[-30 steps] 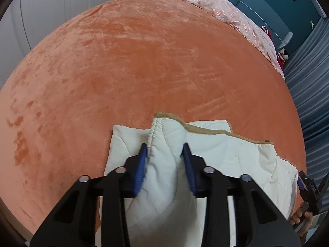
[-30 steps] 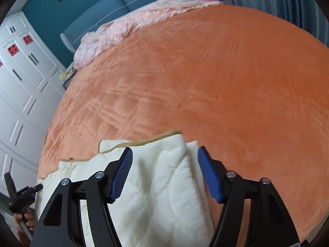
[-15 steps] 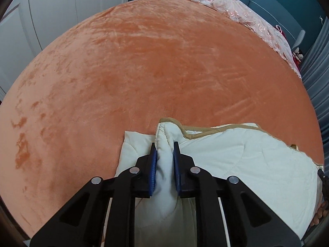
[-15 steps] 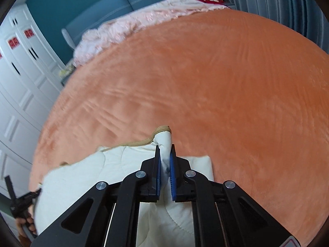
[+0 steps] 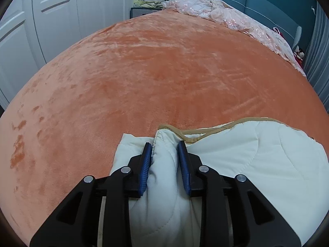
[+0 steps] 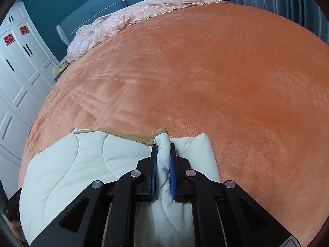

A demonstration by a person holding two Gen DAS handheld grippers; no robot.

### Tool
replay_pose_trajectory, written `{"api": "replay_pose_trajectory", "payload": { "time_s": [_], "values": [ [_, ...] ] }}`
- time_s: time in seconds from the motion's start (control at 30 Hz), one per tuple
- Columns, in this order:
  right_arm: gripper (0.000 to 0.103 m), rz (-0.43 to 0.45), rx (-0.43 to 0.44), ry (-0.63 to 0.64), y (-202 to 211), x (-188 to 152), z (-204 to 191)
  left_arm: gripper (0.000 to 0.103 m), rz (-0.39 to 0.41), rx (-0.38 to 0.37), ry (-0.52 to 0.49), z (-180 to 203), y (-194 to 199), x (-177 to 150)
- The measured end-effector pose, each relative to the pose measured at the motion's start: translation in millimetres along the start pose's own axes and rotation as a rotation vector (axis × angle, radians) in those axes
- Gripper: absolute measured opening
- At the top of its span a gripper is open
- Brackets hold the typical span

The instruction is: Fold large clothes

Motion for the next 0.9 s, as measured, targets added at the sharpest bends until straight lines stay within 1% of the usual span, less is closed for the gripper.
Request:
{"api": "replay_pose_trajectory", "payload": {
  "time_s": [0.1,0.13,0.17,0.2,0.23,0.27,0.3,0.33,0.37,0.43,0.47,0.5,0.57,0.6,0.63,0.67,0.7,0.73,0.77,0.83,0.9],
  "values": [
    [0.009,0.002,0.048,-0.038,1.0,-0.1,3.9,0.028,-0.001,-0.009,0.013,-1.7,2.6,2.0],
    [0.009,-0.007,0.069,-0.057,1.2,0.9,6.4,0.031,-0.009,-0.010,0.023,-2.7,5.0,4.0],
    [0.009,-0.019,0.084,-0.074,2.8,2.9,8.9,0.036,-0.011,-0.004,0.039,-5.3,11.1,8.0],
    [0.012,-0.031,0.082,-0.096,8.5,6.4,12.6,0.040,-0.001,0.003,0.056,-8.3,20.6,12.8],
    [0.020,-0.028,0.062,-0.115,17.8,9.9,16.4,0.052,0.022,0.010,0.075,-12.8,33.3,19.1],
    [0.033,0.000,0.037,-0.133,29.9,14.0,19.1,0.058,0.064,0.007,0.107,-19.7,51.3,27.7],
    [0.034,0.058,0.020,-0.149,47.9,18.7,21.5,0.058,0.100,-0.024,0.139,-26.4,68.7,36.7],
    [0.034,0.096,0.012,-0.152,61.7,21.8,21.3,0.058,0.124,-0.046,0.163,-33.1,84.6,46.3],
    [0.035,0.115,0.008,-0.148,72.1,24.4,19.4,0.058,0.140,-0.037,0.176,-39.0,96.4,54.9],
    [0.034,0.115,0.035,-0.112,85.0,27.7,-1.0,0.058,0.167,-0.042,0.165,-39.5,117.9,71.2],
    [0.034,0.102,0.062,-0.080,87.1,28.1,-18.2,0.057,0.173,-0.051,0.140,-32.1,125.8,76.4],
    [0.031,0.086,0.092,-0.031,87.6,26.4,-42.6,0.056,0.168,-0.064,0.118,-20.6,130.0,77.7],
    [0.025,0.059,0.145,0.077,84.9,20.7,-92.0,0.053,0.113,-0.141,0.077,11.7,127.8,68.7],
    [0.019,0.044,0.163,0.135,81.9,15.6,-116.1,0.052,0.074,-0.179,0.051,31.2,122.7,57.8],
    [0.016,0.029,0.176,0.191,77.5,10.4,-137.8,0.051,0.044,-0.200,0.022,47.2,116.6,46.0],
    [0.011,0.017,0.180,0.238,73.0,5.6,-155.4,0.049,0.014,-0.209,-0.020,66.3,108.0,30.2],
    [0.007,0.002,0.180,0.285,66.0,-0.5,-172.8,0.044,-0.010,-0.208,-0.053,81.4,99.5,15.1],
    [0.005,-0.014,0.183,0.315,59.2,-5.7,-185.5,0.039,-0.040,-0.214,-0.076,94.4,90.5,1.0],
    [0.004,-0.030,0.188,0.332,53.2,-11.2,-194.9,0.037,-0.079,-0.228,-0.086,106.4,80.5,-13.9],
    [0.004,-0.064,0.186,0.354,39.6,-23.3,-206.3,0.037,-0.131,-0.232,-0.091,119.7,63.4,-36.2],
    [0.003,-0.092,0.169,0.366,25.8,-36.1,-209.0,0.036,-0.133,-0.200,-0.118,125.5,50.2,-52.4]
  ]
}}
Point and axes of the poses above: each gripper's, at about its wrist camera, not at the fingertips, and y roughly against the way its jaws point, z to its right, x to its top, the point moved 6 cm from there along -y, roughly the way its jaws point, and after that the axes turned 11 degrees about y, right-handed, at the moved point
